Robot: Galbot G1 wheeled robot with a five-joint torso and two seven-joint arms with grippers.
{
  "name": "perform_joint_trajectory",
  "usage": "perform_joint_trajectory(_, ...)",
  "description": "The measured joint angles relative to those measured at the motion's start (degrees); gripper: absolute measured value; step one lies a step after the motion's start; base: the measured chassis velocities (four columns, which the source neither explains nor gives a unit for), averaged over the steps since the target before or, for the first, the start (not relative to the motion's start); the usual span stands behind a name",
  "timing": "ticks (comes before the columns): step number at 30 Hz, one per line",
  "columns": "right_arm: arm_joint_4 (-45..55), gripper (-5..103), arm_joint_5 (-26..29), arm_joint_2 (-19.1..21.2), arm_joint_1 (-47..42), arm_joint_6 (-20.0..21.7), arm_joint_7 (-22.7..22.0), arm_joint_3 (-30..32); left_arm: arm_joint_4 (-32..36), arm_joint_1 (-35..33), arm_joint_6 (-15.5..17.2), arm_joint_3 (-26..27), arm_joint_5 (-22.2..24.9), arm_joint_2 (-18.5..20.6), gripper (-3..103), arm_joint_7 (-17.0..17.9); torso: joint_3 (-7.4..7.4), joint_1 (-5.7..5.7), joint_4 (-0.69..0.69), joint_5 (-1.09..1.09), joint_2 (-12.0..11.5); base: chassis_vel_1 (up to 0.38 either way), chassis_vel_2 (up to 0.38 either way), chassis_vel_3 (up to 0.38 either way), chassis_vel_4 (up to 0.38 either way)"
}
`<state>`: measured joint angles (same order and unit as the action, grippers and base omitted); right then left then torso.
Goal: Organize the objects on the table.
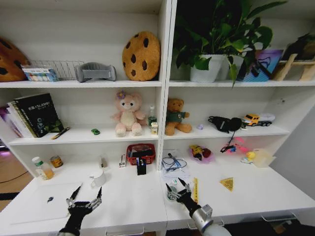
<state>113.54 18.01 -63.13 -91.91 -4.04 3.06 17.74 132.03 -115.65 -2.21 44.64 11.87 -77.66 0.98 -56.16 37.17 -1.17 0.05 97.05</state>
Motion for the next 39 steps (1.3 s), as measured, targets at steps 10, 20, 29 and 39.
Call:
perform_joint_trajectory(10, -0.3, 41, -0.7, -0.7, -0.6, -1.1, 1.0, 0.9, 0.1, 0.0, -0.3, 0.1, 0.0, -0.1, 99, 0.1, 0.00, 0.00, 0.00, 0.00, 0.0, 0.000, 0.000, 0.000, 0.000)
perform_joint_trajectory(20, 1.1, 30, -0.3, -0.9, -3.0, -4.8, 5.6, 3.5, 0.5, 0.1, -0.5, 0.2, 0.0, -0.2, 99, 0.1, 0.00, 0.00, 0.01, 0.01, 0.0, 0.000, 0.000, 0.000, 0.000)
perform_joint_trajectory(29, 10.7, 30, -2.6, -4.0, -18.0, -11.0, 8.0, 11.0, 0.2, 1.3, -0.9, 0.1, 0.6, 0.6, 99, 0.3, 0.01, 0.00, 0.00, 0.00, 0.0, 0.000, 0.000, 0.000, 0.000)
perform_joint_trajectory(39, 11.3, 30, -6.6, -11.8, -38.0, -26.9, 11.9, 20.9, 0.2, 2.3, -1.0, 0.0, 1.3, 1.8, 99, 0.7, 0.01, -0.01, -0.02, -0.01, 0.0, 0.000, 0.000, 0.000, 0.000)
